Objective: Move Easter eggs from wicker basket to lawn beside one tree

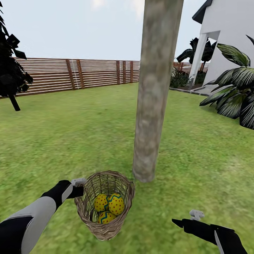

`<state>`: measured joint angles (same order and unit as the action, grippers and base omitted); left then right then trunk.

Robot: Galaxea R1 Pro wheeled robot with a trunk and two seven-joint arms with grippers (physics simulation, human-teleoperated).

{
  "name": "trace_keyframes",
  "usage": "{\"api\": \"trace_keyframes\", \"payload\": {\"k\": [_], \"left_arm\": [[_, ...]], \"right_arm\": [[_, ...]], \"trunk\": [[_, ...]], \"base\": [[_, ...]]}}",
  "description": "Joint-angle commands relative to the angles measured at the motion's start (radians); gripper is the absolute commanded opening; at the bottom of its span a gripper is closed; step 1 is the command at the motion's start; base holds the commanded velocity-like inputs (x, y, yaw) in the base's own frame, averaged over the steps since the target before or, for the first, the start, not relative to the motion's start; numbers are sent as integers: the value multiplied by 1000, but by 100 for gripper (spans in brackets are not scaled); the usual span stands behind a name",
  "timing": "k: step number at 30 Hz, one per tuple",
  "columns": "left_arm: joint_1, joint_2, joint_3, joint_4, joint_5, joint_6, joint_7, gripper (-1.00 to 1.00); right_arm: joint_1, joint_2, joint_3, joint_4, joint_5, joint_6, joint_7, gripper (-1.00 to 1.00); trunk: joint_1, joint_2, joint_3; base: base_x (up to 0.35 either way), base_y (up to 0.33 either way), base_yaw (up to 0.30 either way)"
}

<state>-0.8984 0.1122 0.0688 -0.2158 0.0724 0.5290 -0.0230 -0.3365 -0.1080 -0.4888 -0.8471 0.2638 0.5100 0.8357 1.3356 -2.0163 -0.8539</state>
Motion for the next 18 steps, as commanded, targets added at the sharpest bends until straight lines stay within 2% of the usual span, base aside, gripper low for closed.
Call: {"api": "trace_keyframes", "payload": {"k": [1,18], "left_arm": [[0,0,10,-2,11,6,0,-100],[0,0,10,-2,11,6,0,-100]], "right_arm": [[-1,1,-4,-1,8,4,8,100],[-1,1,-4,-1,8,4,8,100]], "trunk": [[4,-8,-4],[69,-127,-57]], "base": [[0,0,0],[0,0,0]]}}
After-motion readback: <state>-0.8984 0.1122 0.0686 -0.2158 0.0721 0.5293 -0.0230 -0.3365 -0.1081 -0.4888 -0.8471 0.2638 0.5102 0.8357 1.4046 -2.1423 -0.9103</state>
